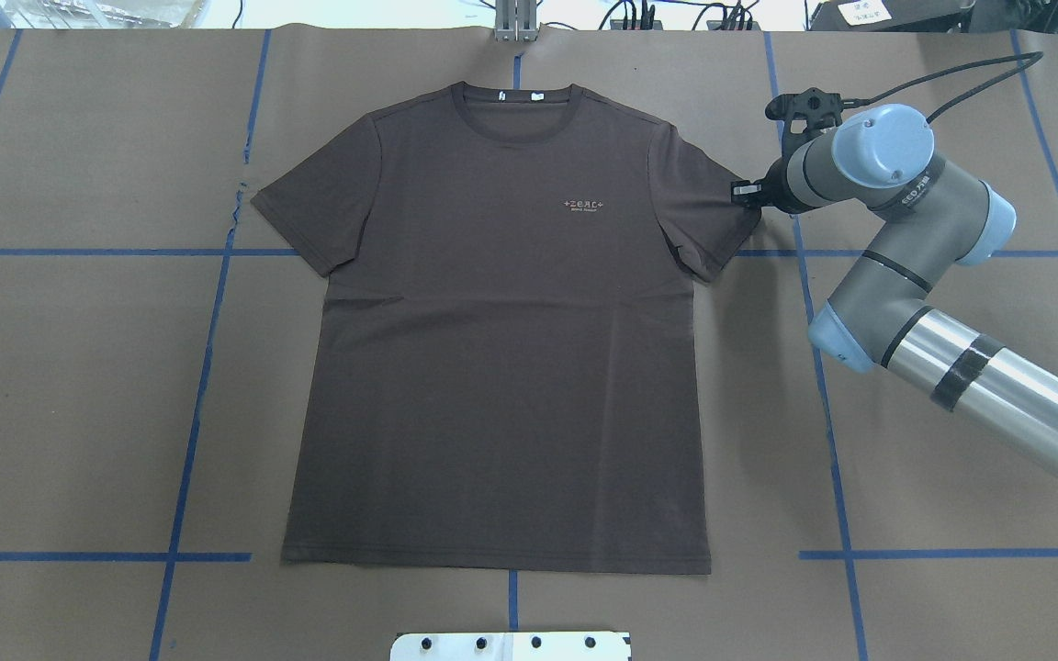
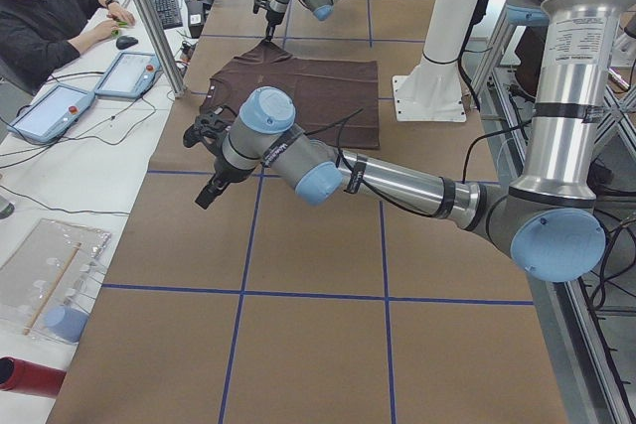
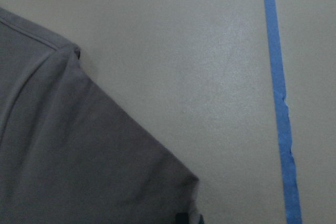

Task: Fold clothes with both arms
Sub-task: 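Move the right gripper toward the sleeve nearest it, then fold the sleeve nearest the right gripper inward onto the shirt body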

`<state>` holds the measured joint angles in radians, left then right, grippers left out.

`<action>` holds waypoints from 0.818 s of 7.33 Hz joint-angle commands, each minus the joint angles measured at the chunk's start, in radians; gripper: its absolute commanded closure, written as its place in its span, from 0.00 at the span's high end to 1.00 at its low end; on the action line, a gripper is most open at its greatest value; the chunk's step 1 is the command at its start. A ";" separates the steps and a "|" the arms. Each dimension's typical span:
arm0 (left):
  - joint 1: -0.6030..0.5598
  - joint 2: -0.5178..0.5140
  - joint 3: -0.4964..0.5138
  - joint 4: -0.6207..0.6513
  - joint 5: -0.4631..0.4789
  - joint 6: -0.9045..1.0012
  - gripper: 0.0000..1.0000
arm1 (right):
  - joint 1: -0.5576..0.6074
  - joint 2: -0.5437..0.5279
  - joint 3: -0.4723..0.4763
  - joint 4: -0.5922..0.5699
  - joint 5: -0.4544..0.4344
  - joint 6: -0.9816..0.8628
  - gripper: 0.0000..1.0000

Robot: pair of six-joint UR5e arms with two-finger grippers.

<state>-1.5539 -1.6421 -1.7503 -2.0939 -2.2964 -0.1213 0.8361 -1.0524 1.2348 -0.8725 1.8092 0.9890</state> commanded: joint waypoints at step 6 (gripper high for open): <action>0.002 0.001 0.002 0.000 0.000 0.002 1.00 | -0.140 0.296 -0.027 -0.335 -0.217 0.221 0.00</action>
<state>-1.5537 -1.6416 -1.7488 -2.0939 -2.2963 -0.1197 0.7205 -0.7822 1.2221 -1.1936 1.6249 1.1920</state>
